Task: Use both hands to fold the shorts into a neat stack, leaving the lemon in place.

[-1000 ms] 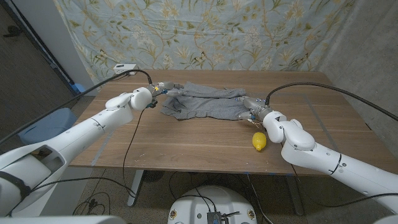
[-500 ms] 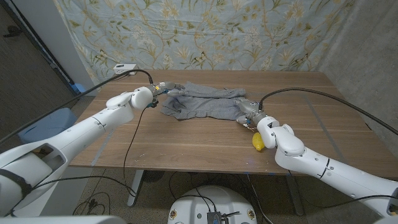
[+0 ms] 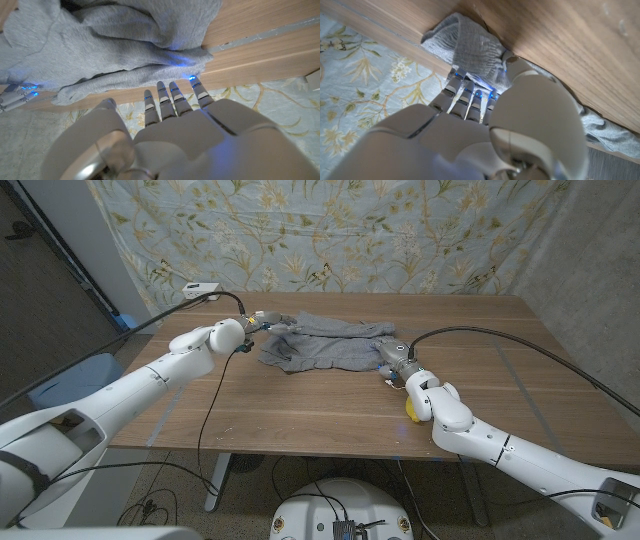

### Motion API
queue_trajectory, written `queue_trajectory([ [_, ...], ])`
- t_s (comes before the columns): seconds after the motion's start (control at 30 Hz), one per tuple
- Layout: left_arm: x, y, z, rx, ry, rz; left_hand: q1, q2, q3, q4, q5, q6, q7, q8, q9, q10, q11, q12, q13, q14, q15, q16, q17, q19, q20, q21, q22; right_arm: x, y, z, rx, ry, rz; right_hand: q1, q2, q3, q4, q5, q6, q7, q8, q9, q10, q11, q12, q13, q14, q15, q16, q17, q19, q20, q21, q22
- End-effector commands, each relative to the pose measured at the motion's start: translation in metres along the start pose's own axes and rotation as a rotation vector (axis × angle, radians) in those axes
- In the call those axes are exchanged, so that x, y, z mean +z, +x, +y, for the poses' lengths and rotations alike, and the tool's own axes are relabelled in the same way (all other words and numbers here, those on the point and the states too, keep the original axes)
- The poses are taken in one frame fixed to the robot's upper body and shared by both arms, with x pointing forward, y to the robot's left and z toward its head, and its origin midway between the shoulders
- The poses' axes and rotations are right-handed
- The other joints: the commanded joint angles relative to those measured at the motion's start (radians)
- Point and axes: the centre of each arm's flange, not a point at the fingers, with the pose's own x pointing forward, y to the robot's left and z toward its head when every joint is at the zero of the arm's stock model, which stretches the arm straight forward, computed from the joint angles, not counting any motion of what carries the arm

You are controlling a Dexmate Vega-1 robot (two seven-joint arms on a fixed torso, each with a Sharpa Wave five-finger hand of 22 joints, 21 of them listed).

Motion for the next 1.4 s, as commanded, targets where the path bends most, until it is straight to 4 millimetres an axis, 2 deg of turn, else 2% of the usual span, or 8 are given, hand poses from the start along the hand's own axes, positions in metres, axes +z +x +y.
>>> queue_trajectory([
  [0.03, -0.007, 0.006, -0.014, -0.052, -0.084, -0.03, -0.027, 0.016, -0.002, 0.007, 0.013, -0.02, -0.002, -0.004, 0.0, -0.048, -0.019, -0.016, 0.002, -0.016, -0.01, -0.005, -0.001, 0.006, 0.005, -0.002, 0.002, 0.001, 0.021, 0.0, -0.07, -0.025, 0.007, 0.002, 0.001, -0.012, 0.025, -0.027, 0.189, -0.002, 0.048, 0.001, 0.127, -0.005, 0.03, -0.001, 0.104, -0.107, 0.036, -0.007, 0.05, 0.001, 0.019, 0.003],
  [0.27, -0.007, 0.014, -0.032, -0.095, -0.131, -0.061, -0.074, 0.026, -0.006, 0.026, 0.022, -0.067, -0.008, -0.006, 0.001, -0.121, -0.009, -0.028, 0.001, -0.047, 0.003, -0.009, 0.0, -0.007, 0.008, -0.012, 0.004, -0.002, 0.027, -0.004, -0.109, -0.04, -0.002, -0.032, 0.012, -0.01, 0.037, -0.043, 0.435, 0.022, 0.098, -0.002, 0.358, -0.004, 0.075, -0.003, 0.311, -0.146, 0.097, -0.025, 0.125, 0.004, 0.049, 0.004],
  [0.43, -0.004, 0.02, -0.042, -0.131, -0.133, -0.07, -0.09, 0.018, -0.014, 0.027, 0.024, -0.053, 0.001, 0.001, 0.001, -0.121, -0.009, -0.022, 0.0, -0.055, 0.008, -0.009, 0.0, -0.015, 0.009, -0.016, 0.005, -0.003, 0.028, -0.009, -0.16, -0.062, -0.012, -0.044, 0.035, -0.002, 0.046, -0.051, 0.562, 0.052, 0.132, 0.001, 0.452, -0.002, 0.09, -0.003, 0.387, -0.147, 0.124, -0.019, 0.146, 0.012, 0.064, 0.006],
  [0.83, -0.008, 0.024, -0.05, -0.161, -0.139, -0.065, -0.112, 0.007, -0.025, 0.026, 0.027, -0.063, 0.001, -0.001, 0.001, -0.126, 0.002, -0.019, 0.0, -0.056, 0.012, -0.006, 0.0, -0.017, 0.01, -0.019, 0.005, -0.001, 0.041, -0.035, -0.23, -0.247, -0.13, -0.008, 0.063, 0.03, 0.031, -0.056, 0.626, 0.04, 0.145, 0.002, 0.544, -0.017, 0.1, -0.002, 0.485, -0.173, 0.17, 0.004, 0.195, -0.016, 0.097, 0.011],
  [1.1, -0.011, 0.023, -0.051, -0.165, -0.15, -0.062, -0.122, 0.003, -0.031, 0.026, 0.029, -0.06, 0.007, 0.001, 0.002, -0.128, 0.004, -0.017, 0.0, -0.058, 0.014, -0.005, 0.0, -0.016, 0.011, -0.021, 0.005, 0.02, 0.054, -0.057, -0.288, -0.439, -0.266, 0.041, 0.074, 0.012, 0.028, -0.051, 0.623, 0.003, 0.135, 0.014, 0.556, -0.057, 0.088, 0.02, 0.579, -0.195, 0.259, 0.09, 0.268, -0.082, 0.187, 0.05],
  [1.3, -0.011, 0.021, -0.053, -0.166, -0.154, -0.066, -0.132, 0.001, -0.036, 0.026, 0.032, -0.06, 0.01, 0.002, 0.002, -0.128, 0.008, -0.015, 0.0, -0.058, 0.014, -0.004, 0.0, -0.015, 0.012, -0.022, 0.005, 0.033, 0.061, -0.077, -0.359, -0.543, -0.378, 0.105, 0.071, 0.022, 0.018, -0.044, 0.648, -0.005, 0.138, 0.021, 0.582, -0.074, 0.077, 0.021, 0.643, -0.199, 0.298, 0.137, 0.267, -0.127, 0.254, 0.082],
  [1.37, -0.012, 0.02, -0.053, -0.166, -0.155, -0.065, -0.135, 0.0, -0.037, 0.026, 0.032, -0.058, 0.011, 0.002, 0.002, -0.128, 0.009, -0.014, 0.0, -0.059, 0.014, -0.004, 0.0, -0.015, 0.012, -0.022, 0.006, 0.035, 0.063, -0.085, -0.395, -0.569, -0.409, 0.196, 0.067, 0.043, -0.007, -0.04, 0.69, -0.005, 0.147, 0.023, 0.61, -0.076, 0.07, 0.021, 0.664, -0.199, 0.309, 0.167, 0.255, -0.145, 0.308, 0.102],
  [1.4, -0.012, 0.019, -0.054, -0.166, -0.156, -0.065, -0.136, 0.0, -0.038, 0.026, 0.033, -0.058, 0.01, 0.002, 0.002, -0.128, 0.009, -0.014, 0.0, -0.058, 0.014, -0.003, 0.0, -0.015, 0.012, -0.022, 0.006, 0.036, 0.065, -0.089, -0.406, -0.576, -0.419, 0.227, 0.065, 0.045, -0.001, -0.045, 0.716, -0.005, 0.153, 0.024, 0.639, -0.074, 0.074, 0.025, 0.678, -0.198, 0.314, 0.182, 0.245, -0.152, 0.339, 0.113],
])
